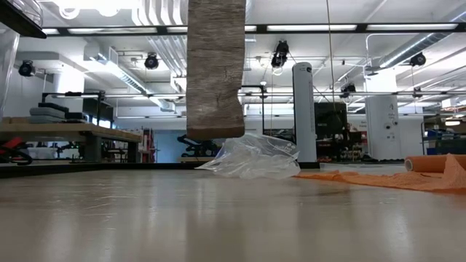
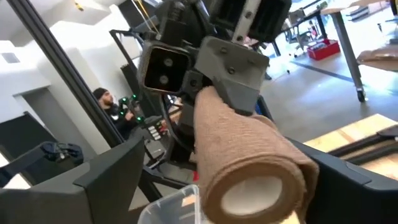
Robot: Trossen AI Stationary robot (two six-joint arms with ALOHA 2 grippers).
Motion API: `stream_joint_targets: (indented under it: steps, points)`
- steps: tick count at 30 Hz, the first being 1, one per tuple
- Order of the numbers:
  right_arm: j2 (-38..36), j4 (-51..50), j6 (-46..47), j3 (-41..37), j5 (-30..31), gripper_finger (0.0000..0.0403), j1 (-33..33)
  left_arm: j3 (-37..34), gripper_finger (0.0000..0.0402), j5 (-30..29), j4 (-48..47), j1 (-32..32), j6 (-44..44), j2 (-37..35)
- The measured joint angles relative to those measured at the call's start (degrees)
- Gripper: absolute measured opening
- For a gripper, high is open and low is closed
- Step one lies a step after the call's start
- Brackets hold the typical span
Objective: Roll bandage
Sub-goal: Roll the brown bandage
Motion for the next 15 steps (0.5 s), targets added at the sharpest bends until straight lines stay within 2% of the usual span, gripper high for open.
stream_joint_targets:
  steps: [11, 15]
  points:
    - [1.2, -0.04, -1.17, 0.04, 0.22, 0.0201, -0.02, 0.0, 0.0081, 0.48, -0.5, 0.07, 0.55, -0.19]
    - [1.2, 0.08, -3.29, 0.04, 0.26, 0.0162, -0.04, 0.0, 0.008, 0.5, -0.95, 0.07, -0.22, -0.63]
